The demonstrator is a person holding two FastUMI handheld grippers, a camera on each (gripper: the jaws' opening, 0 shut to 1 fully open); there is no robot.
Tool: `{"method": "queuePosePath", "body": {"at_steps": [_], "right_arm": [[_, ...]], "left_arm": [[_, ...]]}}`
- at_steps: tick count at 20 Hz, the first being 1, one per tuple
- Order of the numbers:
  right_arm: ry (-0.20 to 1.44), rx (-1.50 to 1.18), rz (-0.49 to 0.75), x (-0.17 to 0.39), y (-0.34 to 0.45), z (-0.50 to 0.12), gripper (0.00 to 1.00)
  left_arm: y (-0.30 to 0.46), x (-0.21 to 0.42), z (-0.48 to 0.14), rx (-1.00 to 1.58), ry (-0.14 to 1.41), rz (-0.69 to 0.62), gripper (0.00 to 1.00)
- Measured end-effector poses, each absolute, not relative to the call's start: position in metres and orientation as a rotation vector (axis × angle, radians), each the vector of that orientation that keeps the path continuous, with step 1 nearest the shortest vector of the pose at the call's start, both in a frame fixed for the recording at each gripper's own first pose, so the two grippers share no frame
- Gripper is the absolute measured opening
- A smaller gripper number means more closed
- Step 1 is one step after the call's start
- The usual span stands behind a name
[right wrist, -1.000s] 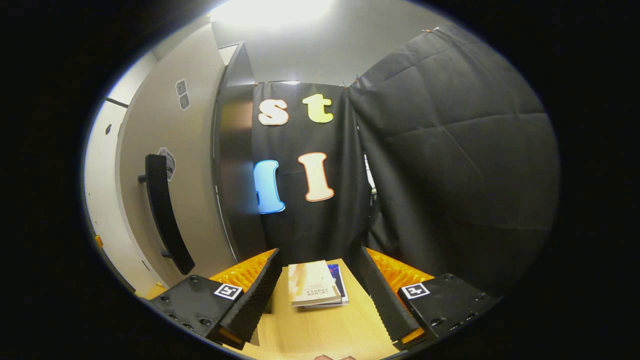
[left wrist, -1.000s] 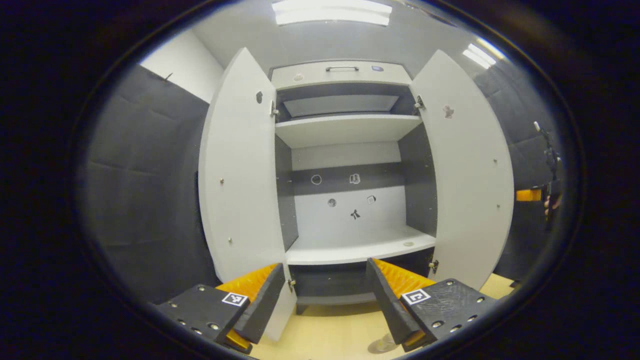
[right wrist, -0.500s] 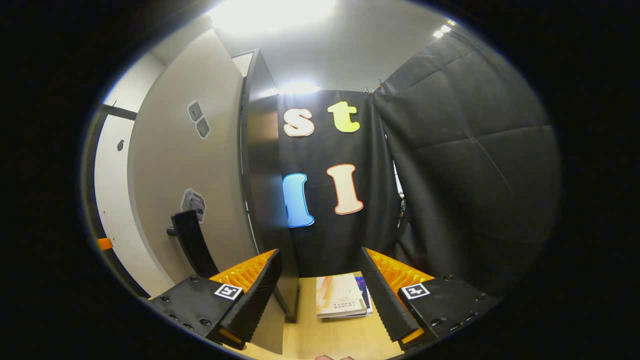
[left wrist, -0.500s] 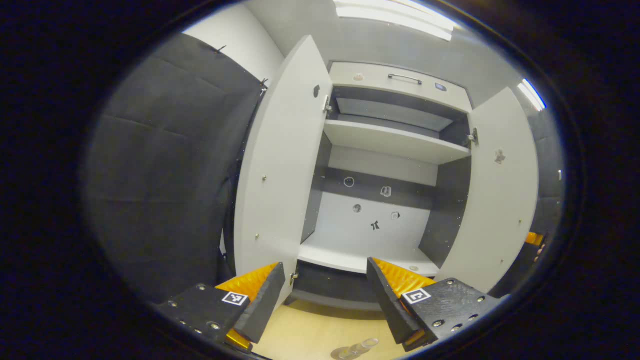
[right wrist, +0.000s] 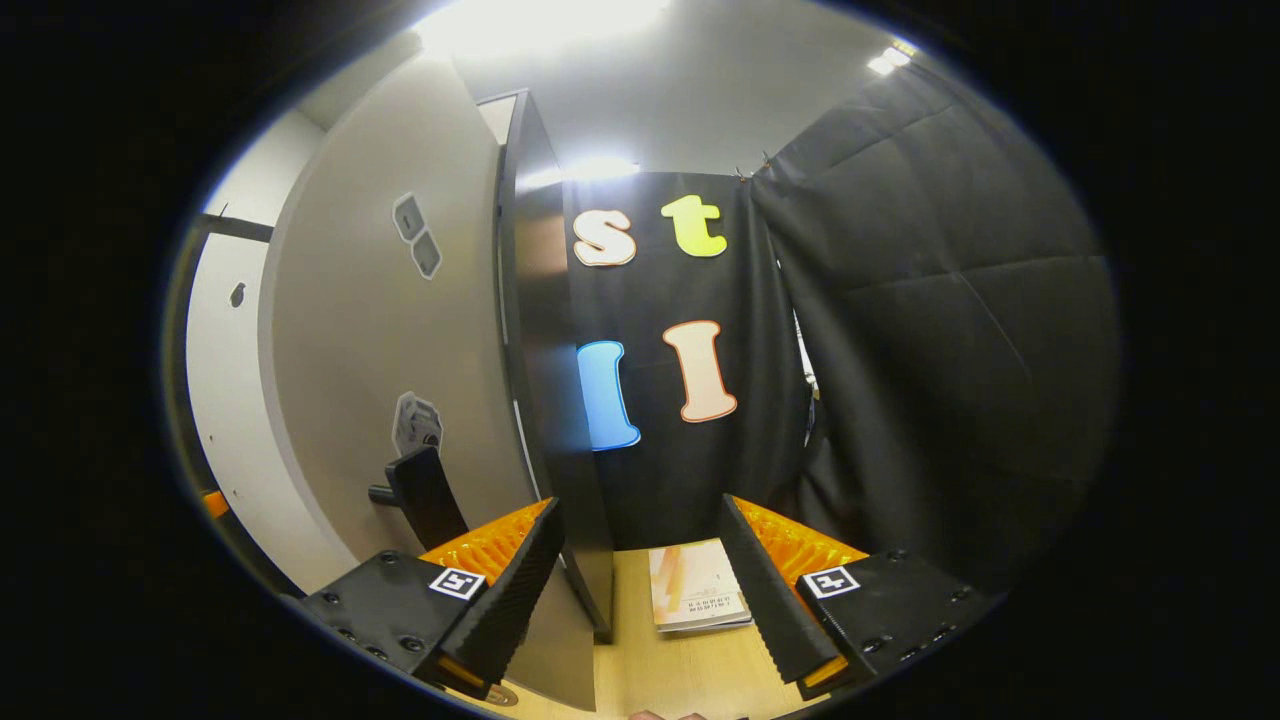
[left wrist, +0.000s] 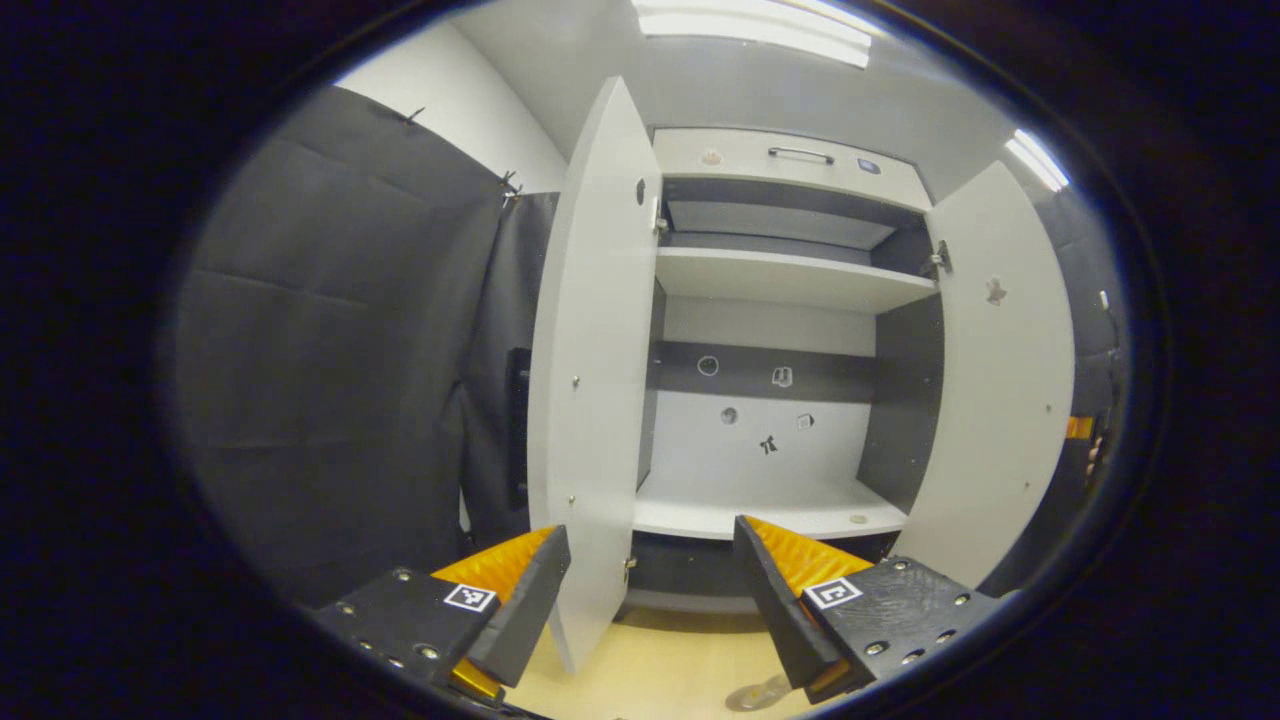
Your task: Grasp the bottle in the cabinet with the left hand and place it on the coaster, then close the right door with the right hand and the left door with the left hand.
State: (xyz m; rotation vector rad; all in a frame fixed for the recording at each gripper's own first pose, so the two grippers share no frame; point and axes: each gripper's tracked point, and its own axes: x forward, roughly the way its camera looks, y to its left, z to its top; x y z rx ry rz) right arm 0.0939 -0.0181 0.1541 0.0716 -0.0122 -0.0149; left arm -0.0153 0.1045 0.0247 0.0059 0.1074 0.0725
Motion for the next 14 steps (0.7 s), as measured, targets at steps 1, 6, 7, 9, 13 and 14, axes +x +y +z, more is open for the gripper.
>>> {"method": "queuePosePath", "body": {"at_steps": [1,6,7,9,13,14], "right_arm": [[-0.011,0.074,-0.035,0.094,-0.020,0.154,0.99],[-0.039,0.047,-0.092,0.088,-0.012,0.158,0.96],[-0.045,0.033,-0.101,0.086,-0.007,0.158,0.96],[-0.051,0.019,-0.103,0.081,0.006,0.157,0.96],[-0.047,0.059,-0.060,0.082,0.042,0.151,0.96],[-0.043,0.078,-0.045,0.084,0.053,0.149,0.96]], "left_arm": [[0.103,-0.016,0.021,0.010,0.116,0.061,1.00],[0.107,-0.012,0.002,-0.012,0.137,0.007,1.00],[0.107,-0.012,0.001,-0.013,0.135,-0.001,1.00],[0.110,-0.009,0.000,-0.008,0.132,-0.014,0.95],[0.116,-0.002,-0.003,-0.016,0.126,-0.030,0.95],[0.115,0.000,-0.003,-0.026,0.125,-0.044,0.95]]}}
